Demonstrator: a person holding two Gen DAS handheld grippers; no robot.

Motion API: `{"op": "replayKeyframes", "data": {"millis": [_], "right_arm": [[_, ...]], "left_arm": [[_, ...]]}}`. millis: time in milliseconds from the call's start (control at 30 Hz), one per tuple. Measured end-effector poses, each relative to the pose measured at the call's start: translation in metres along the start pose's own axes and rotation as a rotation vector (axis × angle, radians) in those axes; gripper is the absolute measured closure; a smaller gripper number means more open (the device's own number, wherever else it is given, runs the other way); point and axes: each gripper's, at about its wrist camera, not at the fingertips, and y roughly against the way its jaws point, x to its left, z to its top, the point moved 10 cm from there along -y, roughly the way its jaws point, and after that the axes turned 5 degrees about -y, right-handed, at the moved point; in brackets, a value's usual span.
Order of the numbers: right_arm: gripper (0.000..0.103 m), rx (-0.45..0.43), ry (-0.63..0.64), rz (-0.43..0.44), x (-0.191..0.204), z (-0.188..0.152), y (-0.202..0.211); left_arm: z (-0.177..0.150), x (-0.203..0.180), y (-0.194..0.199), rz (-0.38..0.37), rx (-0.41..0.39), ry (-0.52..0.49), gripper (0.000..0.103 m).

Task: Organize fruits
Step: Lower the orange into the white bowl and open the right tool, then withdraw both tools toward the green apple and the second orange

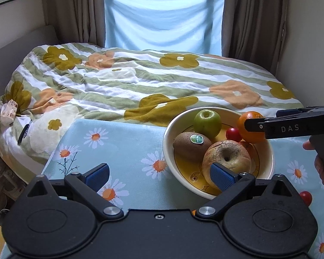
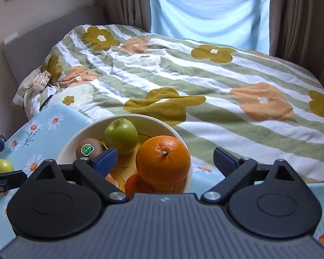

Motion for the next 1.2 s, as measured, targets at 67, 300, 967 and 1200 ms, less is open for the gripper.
{"op": "replayKeyframes", "data": {"millis": [67,300,967,1200], "right_arm": [[0.000,-0.002,-0.001,-0.012,0.001,-0.001,0.007],[0.000,-0.036,-0.015,-0.065,0.007,0.000,0.045],[0.000,-0.066,-0.084,-0.210,0.059,-0.035,0.161],[0.000,-0.082,-0.133,-0.219,0.088,-0.055,0.179]], "left_arm": [[0.002,0.003,0.005,0.004,-0.008,-0.003,0.002],[0.009,0.008,0.032,-0.014,-0.063,-0.029,0.002],[-0.012,0.035,0.102,-0.093,-0.154,-0.078,0.002],[-0.032,0.060,0.112,-0.083,-0.170,-0.090,0.002]]}}
